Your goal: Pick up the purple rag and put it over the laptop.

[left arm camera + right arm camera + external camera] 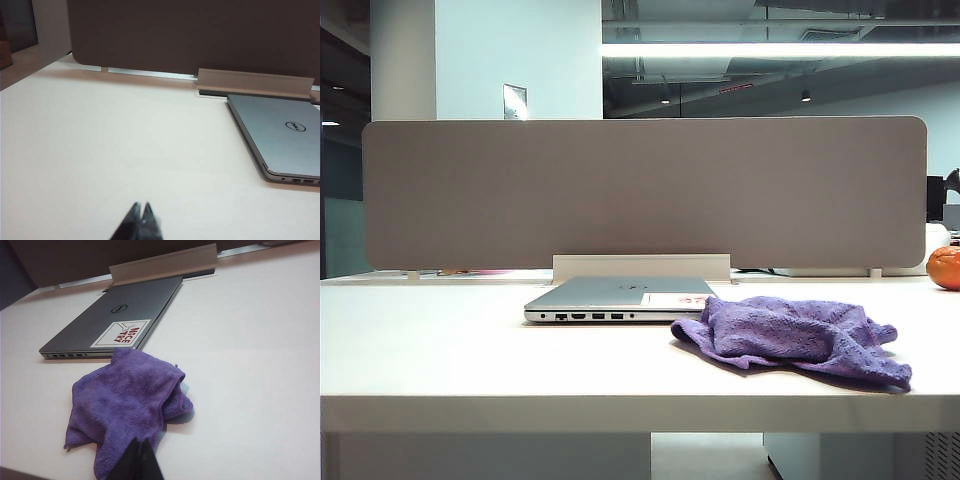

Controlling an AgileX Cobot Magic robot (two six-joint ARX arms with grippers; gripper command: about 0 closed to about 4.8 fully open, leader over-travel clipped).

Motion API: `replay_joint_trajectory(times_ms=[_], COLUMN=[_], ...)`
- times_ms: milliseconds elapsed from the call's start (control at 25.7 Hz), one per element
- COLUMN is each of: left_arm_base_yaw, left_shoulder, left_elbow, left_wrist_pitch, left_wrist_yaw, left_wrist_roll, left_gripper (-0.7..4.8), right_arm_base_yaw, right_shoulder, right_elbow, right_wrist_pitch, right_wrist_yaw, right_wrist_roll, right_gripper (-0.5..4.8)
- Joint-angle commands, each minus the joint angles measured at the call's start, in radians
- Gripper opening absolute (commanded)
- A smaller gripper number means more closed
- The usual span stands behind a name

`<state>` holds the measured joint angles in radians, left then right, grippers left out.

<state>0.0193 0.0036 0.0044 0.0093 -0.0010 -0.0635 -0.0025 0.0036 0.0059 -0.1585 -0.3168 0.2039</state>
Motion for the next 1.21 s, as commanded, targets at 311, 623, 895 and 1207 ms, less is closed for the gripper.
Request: replay_joint_trajectory(times_ms=[311,623,895,1207], left_arm_base_yaw=[0.0,0.0,-0.002,-0.003], left_shoulder=[0.0,0.0,0.001,0.025], left_elbow=[0.007,0.016,0.066,0.136], left_wrist_pitch=[0.008,0.029,0.03,0.03], left_wrist_yaw=[0.01,0.248,0.335,0.39], left_wrist_roll=[-0.149,-0.225,-0.272,-0.296], left_gripper=[-0.06,-0.06,-0.06,-0.06], right_arm_base_yaw=[0.001,0.001,0.001,0.001], right_shoulder=[0.0,0.0,0.0,0.0], right_elbow=[-0.003,-0.003,-0.003,-0.003], right_wrist_pitch=[0.006,0.006,0.006,0.006], right_wrist_yaw=[-0.003,0.0,0.0,0.0], right_wrist_roll=[0.013,0.012,0.013,0.013], right_gripper=[0.22,0.22,0.22,0.22])
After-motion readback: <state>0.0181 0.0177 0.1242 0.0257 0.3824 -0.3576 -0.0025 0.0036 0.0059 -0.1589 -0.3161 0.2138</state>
